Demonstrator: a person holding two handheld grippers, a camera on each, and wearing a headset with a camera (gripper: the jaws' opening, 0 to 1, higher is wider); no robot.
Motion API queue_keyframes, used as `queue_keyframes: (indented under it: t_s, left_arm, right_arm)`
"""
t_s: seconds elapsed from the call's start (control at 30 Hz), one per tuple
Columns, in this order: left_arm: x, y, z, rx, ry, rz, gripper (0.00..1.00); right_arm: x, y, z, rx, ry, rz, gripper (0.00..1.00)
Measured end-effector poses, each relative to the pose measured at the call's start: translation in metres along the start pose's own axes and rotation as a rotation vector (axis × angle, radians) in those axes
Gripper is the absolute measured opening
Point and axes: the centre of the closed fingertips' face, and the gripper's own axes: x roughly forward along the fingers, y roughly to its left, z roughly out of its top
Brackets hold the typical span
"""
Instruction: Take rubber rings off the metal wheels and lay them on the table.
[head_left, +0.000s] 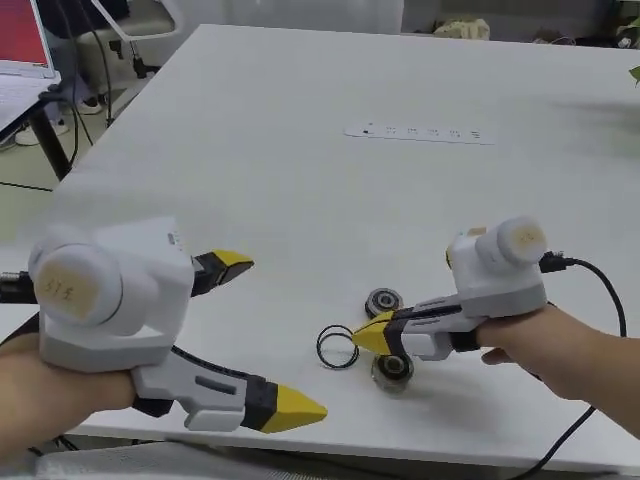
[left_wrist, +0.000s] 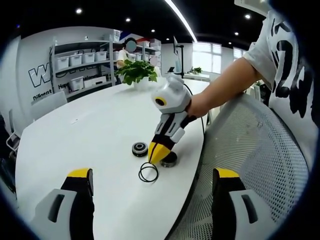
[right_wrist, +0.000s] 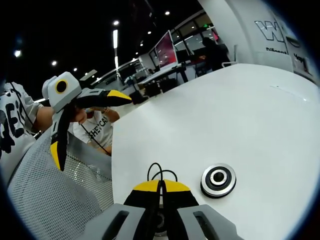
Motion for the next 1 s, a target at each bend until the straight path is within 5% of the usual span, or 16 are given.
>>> queue_keyframes:
  t_s: [0.47,1.0]
  left_arm:
    - [-0.002,0.004,0.000,-0.005,0.001,0.007,0.99]
    - [-0.003,0.007,-0.003,-0.013,0.010,0.015,0.99]
  right_arm:
    - [0.004,-0.008,-0.010,-0.004,0.036,-0.038,0.00]
    - [0.003,-0.009,-0.009,-0.036,0.034,-0.049,0.12]
